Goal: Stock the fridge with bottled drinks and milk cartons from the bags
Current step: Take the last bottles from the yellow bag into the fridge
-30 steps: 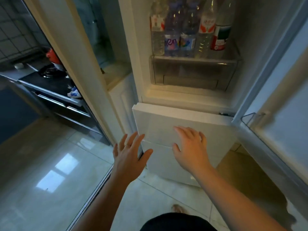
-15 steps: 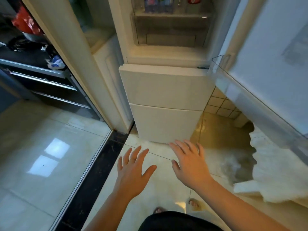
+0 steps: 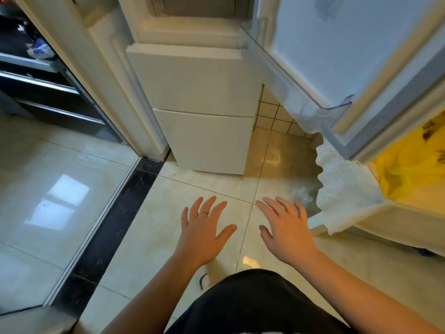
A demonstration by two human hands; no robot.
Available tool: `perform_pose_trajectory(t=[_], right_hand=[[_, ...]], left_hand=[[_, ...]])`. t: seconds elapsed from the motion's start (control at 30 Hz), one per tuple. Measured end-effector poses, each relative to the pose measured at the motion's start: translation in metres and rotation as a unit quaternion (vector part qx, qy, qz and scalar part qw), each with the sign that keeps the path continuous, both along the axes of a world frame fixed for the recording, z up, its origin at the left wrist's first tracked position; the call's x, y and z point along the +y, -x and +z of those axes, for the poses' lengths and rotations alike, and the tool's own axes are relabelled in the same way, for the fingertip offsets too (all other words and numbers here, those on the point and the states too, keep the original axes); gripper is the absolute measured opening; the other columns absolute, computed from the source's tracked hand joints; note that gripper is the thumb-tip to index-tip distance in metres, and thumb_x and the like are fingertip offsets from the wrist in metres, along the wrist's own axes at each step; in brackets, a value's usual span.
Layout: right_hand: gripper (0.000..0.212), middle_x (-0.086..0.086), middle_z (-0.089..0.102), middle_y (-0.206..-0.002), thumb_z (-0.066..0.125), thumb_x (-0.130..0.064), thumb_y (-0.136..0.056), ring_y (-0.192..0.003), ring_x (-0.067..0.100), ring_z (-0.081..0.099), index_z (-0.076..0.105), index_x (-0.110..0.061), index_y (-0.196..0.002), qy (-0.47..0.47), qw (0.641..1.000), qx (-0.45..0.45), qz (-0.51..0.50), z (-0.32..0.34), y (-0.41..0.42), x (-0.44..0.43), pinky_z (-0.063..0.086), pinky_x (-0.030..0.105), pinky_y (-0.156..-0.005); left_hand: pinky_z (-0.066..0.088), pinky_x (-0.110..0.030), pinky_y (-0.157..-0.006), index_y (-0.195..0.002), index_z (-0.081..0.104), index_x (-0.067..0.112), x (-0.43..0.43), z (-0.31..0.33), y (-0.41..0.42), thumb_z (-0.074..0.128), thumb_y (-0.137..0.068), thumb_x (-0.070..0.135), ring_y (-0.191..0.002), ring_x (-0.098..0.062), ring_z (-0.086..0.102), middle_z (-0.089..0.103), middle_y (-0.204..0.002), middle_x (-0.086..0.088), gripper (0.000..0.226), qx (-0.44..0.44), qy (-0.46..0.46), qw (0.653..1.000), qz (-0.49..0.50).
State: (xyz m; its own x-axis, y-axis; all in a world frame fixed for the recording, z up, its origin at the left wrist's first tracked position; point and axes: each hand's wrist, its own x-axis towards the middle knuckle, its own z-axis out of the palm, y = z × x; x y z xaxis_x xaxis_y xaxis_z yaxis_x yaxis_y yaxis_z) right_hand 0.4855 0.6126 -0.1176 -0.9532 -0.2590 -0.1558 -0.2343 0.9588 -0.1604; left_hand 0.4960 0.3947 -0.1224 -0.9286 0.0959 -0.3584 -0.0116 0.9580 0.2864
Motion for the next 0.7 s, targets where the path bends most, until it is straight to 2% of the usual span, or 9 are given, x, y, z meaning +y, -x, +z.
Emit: perform_pose_trajectory(t=[0.13, 0.27, 0.53, 0.7], right_hand=[[0.058, -0.011, 0.032, -0.155, 0.048, -0.042, -0.094, -0.146, 0.019, 0.022, 0.031, -0.035, -0.149, 0.012, 1.0, -0.009, -0.026, -0.001, -0.04, 0.084, 0.009, 0.05, -0.117], [0.058, -0.009, 0.036, -0.152, 0.052, -0.04, -0.092, -0.144, 0.02, 0.026, 0.035, -0.033, -0.147, 0.027, 0.997, -0.003, -0.07, 0.003, -0.079, 0.165, 0.014, 0.052, -0.116], [0.054, -0.009, 0.048, -0.141, 0.06, -0.037, -0.087, -0.134, 0.021, 0.039, 0.046, -0.031, -0.139, 0.046, 0.981, 0.012, -0.19, 0.015, -0.133, 0.295, 0.023, 0.048, -0.111], [0.055, -0.012, 0.035, -0.15, 0.051, -0.042, -0.092, -0.142, 0.016, 0.027, 0.035, -0.035, -0.145, 0.05, 0.963, 0.0, -0.264, 0.013, -0.131, 0.36, 0.017, 0.048, -0.117]], left_hand=[[-0.001, -0.053, -0.121, -0.153, 0.014, 0.044, 0.083, -0.003, -0.033, 0.017, -0.086, 0.076, -0.152, -0.022, -0.005, 0.004, -0.166, 0.01, 0.075, 0.002, -0.011, 1.0, 0.001], [0.0, -0.052, -0.121, -0.153, 0.017, 0.043, 0.167, -0.006, -0.061, 0.018, -0.086, 0.075, -0.152, -0.021, -0.002, 0.008, -0.165, 0.009, 0.074, 0.01, -0.03, 0.999, -0.008], [0.004, -0.052, -0.122, -0.151, 0.022, 0.042, 0.297, 0.002, -0.073, 0.031, -0.094, 0.068, -0.152, -0.02, -0.002, 0.011, -0.164, 0.008, 0.063, 0.011, -0.053, 0.991, -0.122], [0.005, -0.051, -0.122, -0.151, 0.023, 0.043, 0.367, -0.001, -0.048, 0.033, -0.095, 0.066, -0.152, -0.021, -0.001, 0.013, -0.164, 0.007, 0.06, 0.01, -0.065, 0.98, -0.186]])
